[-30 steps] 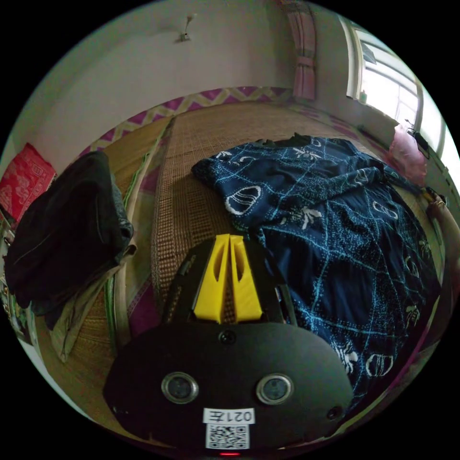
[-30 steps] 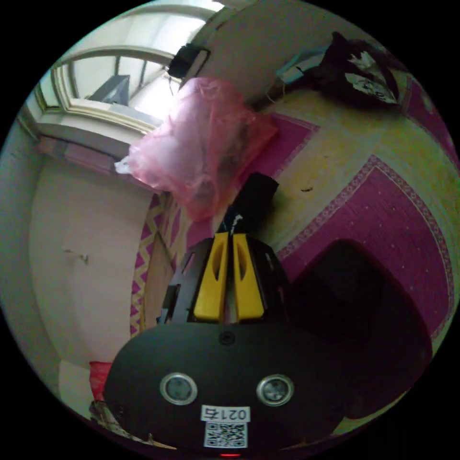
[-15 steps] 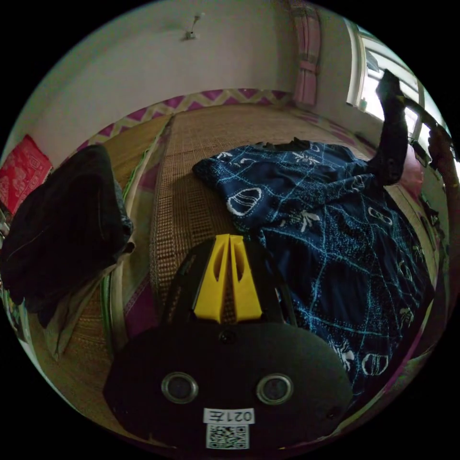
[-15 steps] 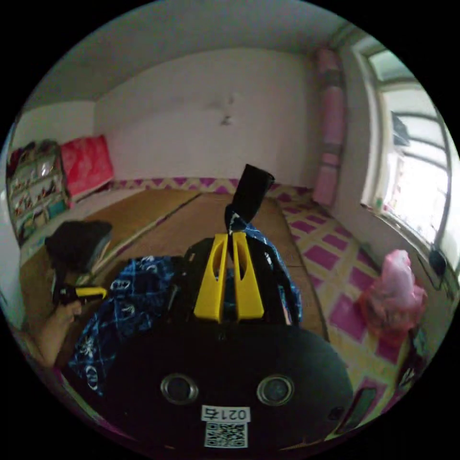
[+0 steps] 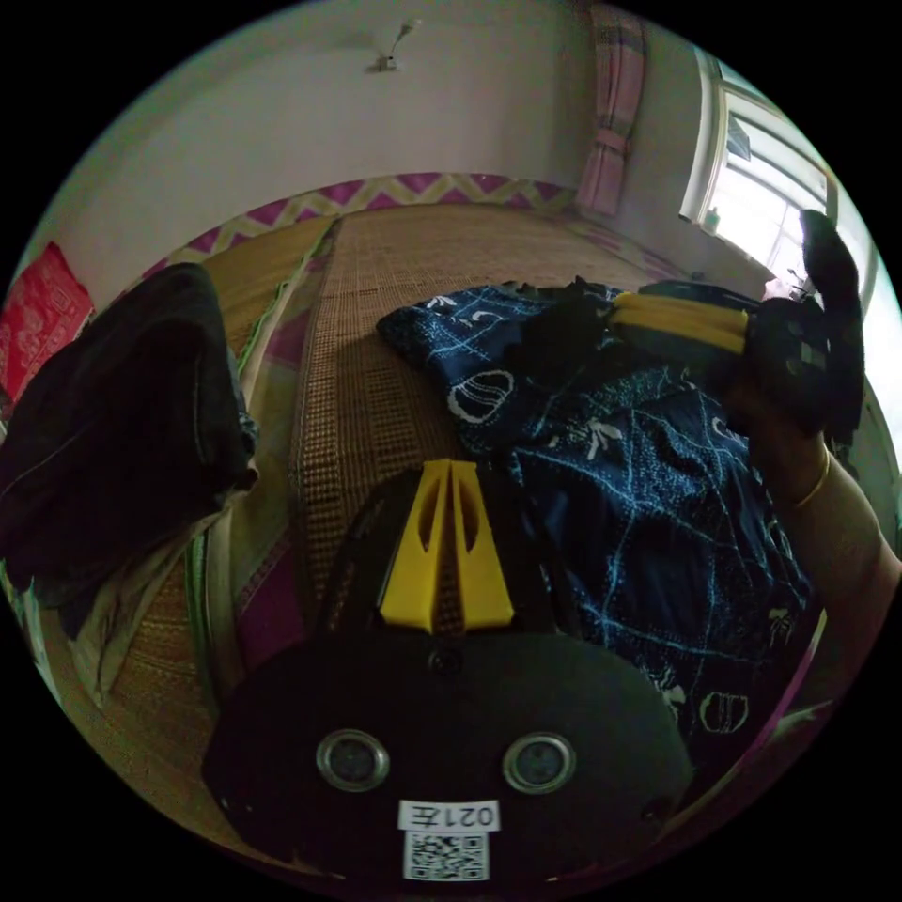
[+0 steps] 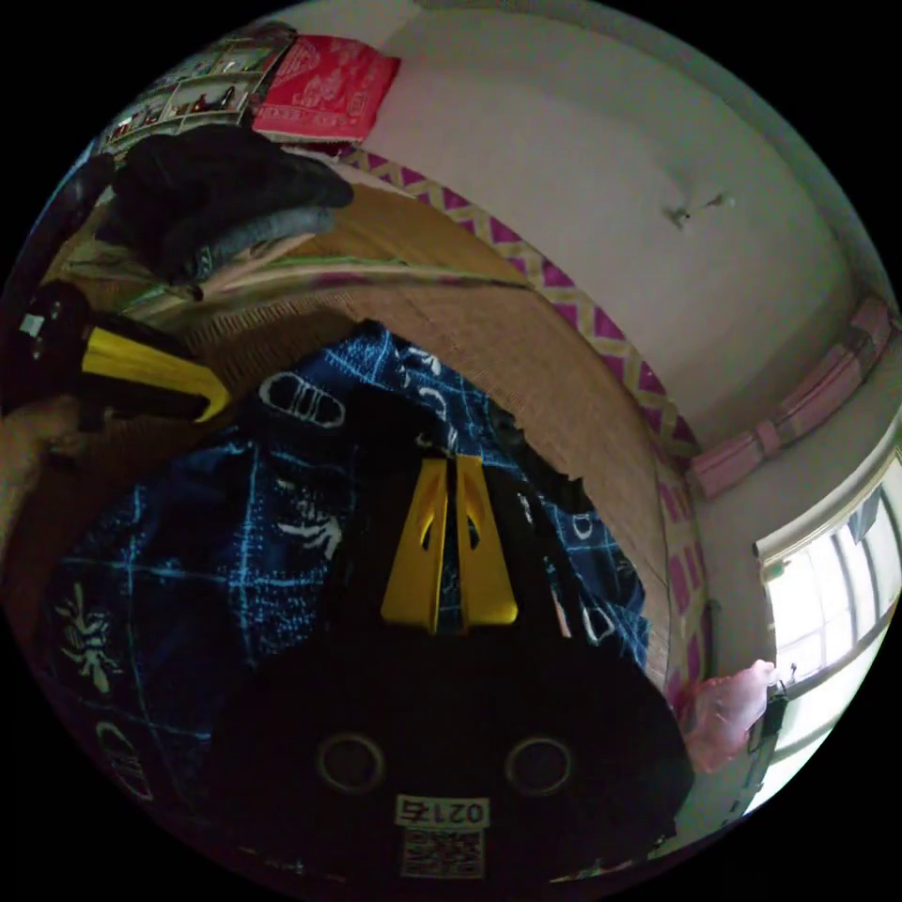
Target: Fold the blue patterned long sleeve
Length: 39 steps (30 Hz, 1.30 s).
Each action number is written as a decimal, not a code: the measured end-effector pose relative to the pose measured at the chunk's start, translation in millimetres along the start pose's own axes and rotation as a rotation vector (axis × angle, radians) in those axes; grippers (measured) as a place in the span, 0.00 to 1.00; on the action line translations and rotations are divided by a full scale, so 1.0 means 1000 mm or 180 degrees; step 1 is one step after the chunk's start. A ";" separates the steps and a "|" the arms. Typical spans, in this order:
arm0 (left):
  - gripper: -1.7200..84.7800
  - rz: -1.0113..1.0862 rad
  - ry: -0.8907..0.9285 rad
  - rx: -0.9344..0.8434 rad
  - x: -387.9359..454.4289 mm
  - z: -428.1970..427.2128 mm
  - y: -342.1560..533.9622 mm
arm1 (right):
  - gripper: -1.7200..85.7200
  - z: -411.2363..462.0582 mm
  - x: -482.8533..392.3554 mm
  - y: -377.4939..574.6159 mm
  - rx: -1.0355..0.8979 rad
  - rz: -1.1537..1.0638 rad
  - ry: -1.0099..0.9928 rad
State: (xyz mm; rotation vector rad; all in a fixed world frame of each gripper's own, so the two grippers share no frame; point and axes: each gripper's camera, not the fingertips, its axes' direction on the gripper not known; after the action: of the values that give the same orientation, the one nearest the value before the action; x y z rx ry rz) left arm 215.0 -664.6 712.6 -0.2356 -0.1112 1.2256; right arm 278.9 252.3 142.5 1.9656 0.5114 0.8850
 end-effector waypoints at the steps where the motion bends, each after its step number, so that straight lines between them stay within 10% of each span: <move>1: 0.01 0.0016 -0.0019 -0.0003 0.002 -0.001 0.001 | 0.02 -0.004 -0.010 -0.001 0.0074 -0.0032 0.0020; 6: 0.01 0.0089 -0.0104 -0.0002 0.012 -0.006 0.004 | 0.02 0.006 -0.066 0.003 0.0177 -0.0311 0.0202; 22: 0.01 0.0113 -0.0108 -0.0023 0.024 -0.029 0.017 | 0.14 0.024 -0.034 0.040 0.0031 -0.0244 -0.1945; 34: 0.01 0.0035 -0.0021 -0.0022 0.022 -0.055 0.027 | 0.04 -0.009 -0.024 0.028 0.0708 0.0047 -0.1092; 39: 0.01 0.0072 -0.0053 -0.0020 0.023 -0.067 0.030 | 0.05 0.031 -0.075 0.035 0.0061 -0.0522 -0.0738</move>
State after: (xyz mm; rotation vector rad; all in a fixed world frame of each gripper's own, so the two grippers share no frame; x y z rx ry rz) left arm 209.6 -641.1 639.3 -0.2326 -0.1273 1.2500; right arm 252.8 168.6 133.2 1.9802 0.5376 0.5437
